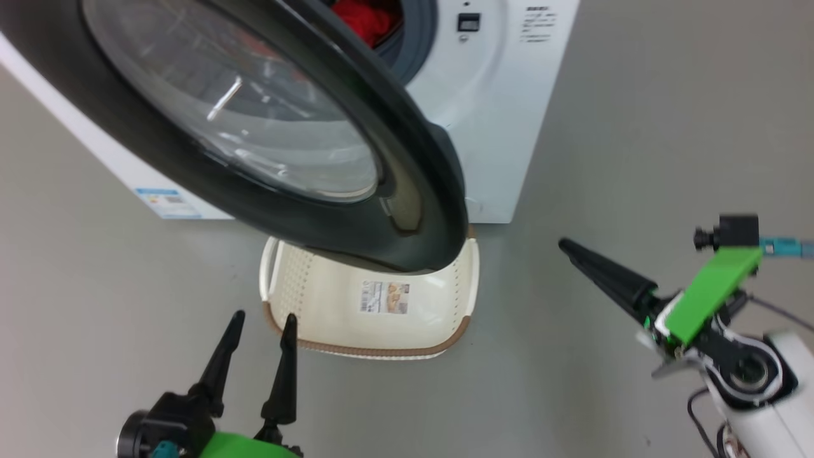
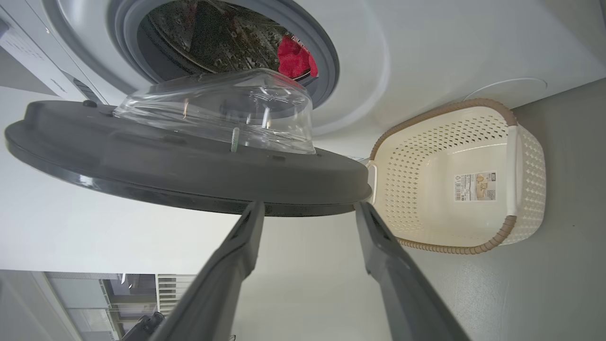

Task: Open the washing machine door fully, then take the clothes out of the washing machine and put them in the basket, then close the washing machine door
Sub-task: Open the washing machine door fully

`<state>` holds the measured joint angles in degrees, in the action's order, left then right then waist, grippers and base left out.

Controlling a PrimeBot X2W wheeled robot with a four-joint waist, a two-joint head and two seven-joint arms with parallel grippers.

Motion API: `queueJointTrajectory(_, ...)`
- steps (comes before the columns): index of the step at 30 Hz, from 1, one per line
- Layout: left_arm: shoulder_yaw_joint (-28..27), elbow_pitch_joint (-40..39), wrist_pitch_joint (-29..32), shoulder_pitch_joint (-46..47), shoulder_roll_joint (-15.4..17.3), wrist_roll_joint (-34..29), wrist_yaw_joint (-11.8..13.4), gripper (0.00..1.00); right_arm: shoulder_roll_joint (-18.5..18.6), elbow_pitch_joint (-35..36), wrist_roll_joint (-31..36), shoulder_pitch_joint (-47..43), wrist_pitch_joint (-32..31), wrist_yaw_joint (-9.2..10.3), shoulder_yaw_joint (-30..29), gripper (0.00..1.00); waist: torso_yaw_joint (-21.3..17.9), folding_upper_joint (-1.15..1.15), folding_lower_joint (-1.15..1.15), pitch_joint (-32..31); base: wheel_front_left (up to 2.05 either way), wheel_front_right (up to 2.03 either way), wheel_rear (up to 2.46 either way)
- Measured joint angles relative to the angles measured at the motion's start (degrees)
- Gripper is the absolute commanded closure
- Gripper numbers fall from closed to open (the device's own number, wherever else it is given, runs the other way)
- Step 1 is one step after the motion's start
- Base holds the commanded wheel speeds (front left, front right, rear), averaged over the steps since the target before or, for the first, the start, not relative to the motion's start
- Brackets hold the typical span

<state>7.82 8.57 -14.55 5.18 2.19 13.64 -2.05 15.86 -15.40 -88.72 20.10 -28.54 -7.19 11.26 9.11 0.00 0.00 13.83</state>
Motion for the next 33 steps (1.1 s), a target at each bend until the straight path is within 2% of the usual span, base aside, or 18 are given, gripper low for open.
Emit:
queueJointTrajectory(5, -1.02, 0.01, 0.0, -1.52, 0.04, -0.07, -0.02, 0.0, -0.35, 1.43, 0.2, -4.49, 3.93, 0.0, -0.99, 0.0, -2.09, 0.0, 0.0, -0.83, 0.0, 0.0, 0.0)
queueJointTrajectory(9, -1.7, 0.01, 0.0, -1.72, 0.05, -0.45, -0.12, 0.0, 0.02, 1.99, 3.27, -7.31, 8.78, 0.0, -0.73, 0.0, -3.63, 0.0, 0.0, -1.32, 0.0, 0.0, 0.0)
queueJointTrajectory(19, -2.79, 0.22, 0.0, -1.75, 0.07, -0.74, -0.6, 0.0, 1.74, 0.63, 4.81, -11.88, 18.63, 0.0, 1.04, 0.0, -5.9, 0.0, 0.0, -1.63, 0.0, 0.0, 0.0)
queueJointTrajectory(23, -3.16, 0.33, 0.0, -1.75, 0.07, -1.16, -1.03, 0.0, 3.5, 0.66, 8.96, -12.37, 25.27, -0.01, 3.14, 0.0, -6.0, 0.0, 0.0, -1.59, 0.0, 0.0, 0.0)
queueJointTrajectory(29, -3.39, 0.79, 0.0, -1.75, 0.07, -1.16, -1.09, 0.0, 6.71, -1.43, 18.15, -13.26, 38.32, -0.01, 10.13, 0.0, -5.98, 0.0, 0.0, -1.75, 0.0, 0.0, 0.0)
queueJointTrajectory(33, -3.44, 1.0, 0.0, -1.75, 0.07, -1.16, -1.1, 0.0, 8.2, -5.49, 23.99, -13.24, 42.32, -0.01, 13.78, 0.0, -6.04, 0.0, 0.0, -2.03, 0.0, 0.0, 0.0)
